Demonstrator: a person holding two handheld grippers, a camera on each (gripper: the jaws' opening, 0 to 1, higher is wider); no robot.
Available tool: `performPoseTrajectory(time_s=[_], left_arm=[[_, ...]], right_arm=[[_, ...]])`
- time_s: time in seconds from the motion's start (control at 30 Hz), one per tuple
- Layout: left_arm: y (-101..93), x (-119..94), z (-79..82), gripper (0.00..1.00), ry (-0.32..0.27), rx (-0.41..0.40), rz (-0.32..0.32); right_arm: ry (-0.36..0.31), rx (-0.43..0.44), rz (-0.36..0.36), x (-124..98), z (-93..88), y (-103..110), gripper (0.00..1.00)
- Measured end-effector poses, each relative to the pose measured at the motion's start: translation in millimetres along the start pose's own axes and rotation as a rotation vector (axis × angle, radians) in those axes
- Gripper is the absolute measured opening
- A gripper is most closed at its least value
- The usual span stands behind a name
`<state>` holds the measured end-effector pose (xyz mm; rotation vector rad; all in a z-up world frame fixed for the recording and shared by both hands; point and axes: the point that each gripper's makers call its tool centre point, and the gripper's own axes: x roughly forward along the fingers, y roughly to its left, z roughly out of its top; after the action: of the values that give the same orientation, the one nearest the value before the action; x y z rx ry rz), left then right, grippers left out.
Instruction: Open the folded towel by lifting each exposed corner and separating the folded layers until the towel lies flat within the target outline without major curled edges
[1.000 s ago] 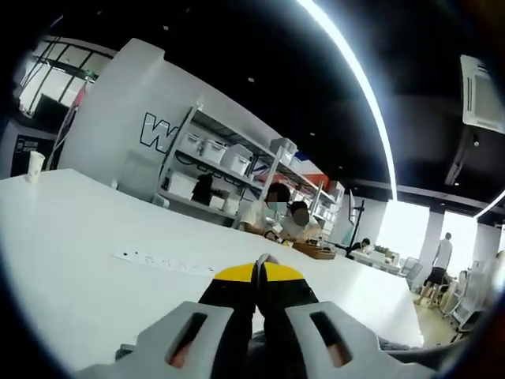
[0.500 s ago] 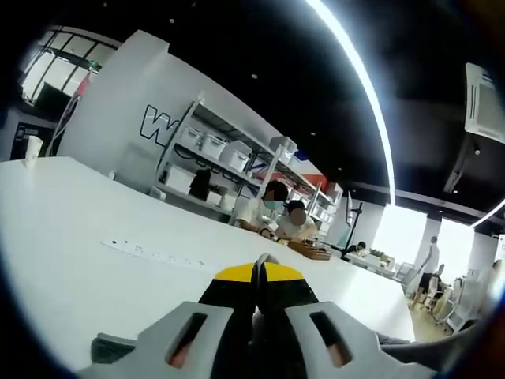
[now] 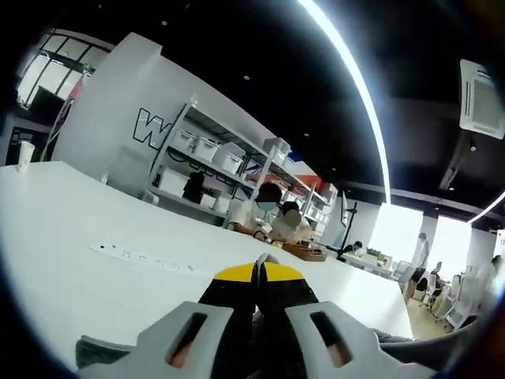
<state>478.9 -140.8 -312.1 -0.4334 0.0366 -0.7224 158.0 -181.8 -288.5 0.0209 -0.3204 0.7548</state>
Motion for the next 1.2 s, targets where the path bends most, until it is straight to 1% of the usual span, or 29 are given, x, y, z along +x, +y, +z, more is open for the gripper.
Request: performPoseTrajectory(time_s=[0.1,0.2,0.27,0.43,0.47,0.67,0.7,0.73,0.83,0.87,0.9,0.97,1.03,1.17,1.2], left_arm=[[-3.6,1.3,0.8,0.01,-0.002,0.001,-0.009],[-5.2,2.8,-1.7,0.01,0.007,0.008,0.003],[-5.7,3.6,0.9,0.01,-0.014,-0.009,0.004],[-10.8,7.2,1.1,0.01,-0.011,0.007,-0.004],[-10.8,8.8,0.3,0.01,-0.007,-0.002,-0.004],[-13.3,12.0,0.2,0.01,0.01,0.003,-0.005],[-13.2,13.9,-1.9,0.01,0.03,0.004,0.007],[-12.8,14.1,-2.9,0.01,0.035,0.002,0.012],[-16.2,16.2,-1.0,0.01,0.018,0.004,-0.004],[-16.9,16.6,-1.9,0.01,0.02,0.005,-0.006],[-16.2,16.7,-3.6,0.01,0.024,0.007,-0.003],[-16.4,16.8,-6.7,0.01,0.034,-0.002,-0.012],[-17.4,17.6,-8.2,0.01,0.028,-0.01,-0.014],[-24.7,22.3,-13.4,0.01,0.022,-0.007,-0.022],[-27.7,24.5,-16.2,0.01,0.027,0.005,-0.026]], right_arm=[[0.0,0.002,-0.009,-3.7,3.0,-4.5,0.0],[0.009,-0.014,-0.031,-5.4,2.6,-7.8,0.0],[0.014,-0.027,-0.035,-5.6,2.5,-7.3,0.0],[0.024,-0.063,-0.039,-6.4,3.6,-4.3,0.0],[0.025,-0.063,-0.039,-7.0,3.5,-5.2,0.0],[0.031,-0.063,-0.054,-10.6,4.3,-9.6,0.0],[0.037,-0.085,-0.07,-11.5,4.7,-11.4,0.0],[0.04,-0.09,-0.073,-11.6,4.3,-11.6,0.0],[0.049,-0.112,-0.073,-12.9,3.7,-11.9,0.0],[0.056,-0.133,-0.074,-13.7,3.4,-13.2,0.0],[0.064,-0.142,-0.093,-16.3,3.2,-18.4,0.0],[0.064,-0.122,-0.083,-19.5,3.8,-21.0,0.0],[0.063,-0.116,-0.086,-21.4,5.0,-23.5,0.0],[0.061,-0.127,-0.078,-22.5,7.1,-21.1,0.0],[0.062,-0.132,-0.082,-23.9,8.3,-22.1,0.0]])
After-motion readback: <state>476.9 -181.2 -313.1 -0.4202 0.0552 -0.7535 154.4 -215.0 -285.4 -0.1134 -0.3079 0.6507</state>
